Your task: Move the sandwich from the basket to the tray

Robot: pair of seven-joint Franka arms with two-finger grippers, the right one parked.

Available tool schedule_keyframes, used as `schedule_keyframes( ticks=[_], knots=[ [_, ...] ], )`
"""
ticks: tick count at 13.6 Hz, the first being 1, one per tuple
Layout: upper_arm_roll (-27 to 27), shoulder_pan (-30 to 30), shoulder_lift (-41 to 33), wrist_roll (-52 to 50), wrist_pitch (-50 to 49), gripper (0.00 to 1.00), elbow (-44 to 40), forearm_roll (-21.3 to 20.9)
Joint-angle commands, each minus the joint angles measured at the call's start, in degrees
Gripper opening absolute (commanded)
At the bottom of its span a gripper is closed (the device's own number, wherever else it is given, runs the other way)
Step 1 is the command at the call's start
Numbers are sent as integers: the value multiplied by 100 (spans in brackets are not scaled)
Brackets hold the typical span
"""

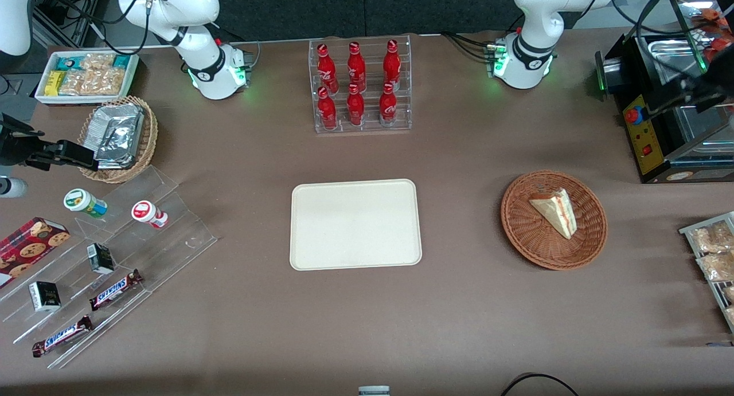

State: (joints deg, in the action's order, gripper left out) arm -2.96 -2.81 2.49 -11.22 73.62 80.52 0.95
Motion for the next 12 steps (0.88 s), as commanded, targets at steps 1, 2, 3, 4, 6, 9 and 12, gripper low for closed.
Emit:
schedule_keyframes(
  ticks=[1, 2, 3, 4, 6, 9, 12],
  knots=[
    [-56, -27, 427, -459, 457, 100, 287, -69],
    [-56, -10, 488, -791, 713, 100, 498, -60],
    [-47, -9, 559, -1221, 967, 100, 656, -60],
    [-47, -27, 646, -1582, 1205, 100, 806, -69],
    [-38, -53, 691, -1997, 1697, 100, 1210, -121],
    [-12, -80, 656, -2901, 2724, 100, 2008, -130],
    [-12, -220, 524, -3807, 3578, 100, 2809, -166]
  ],
)
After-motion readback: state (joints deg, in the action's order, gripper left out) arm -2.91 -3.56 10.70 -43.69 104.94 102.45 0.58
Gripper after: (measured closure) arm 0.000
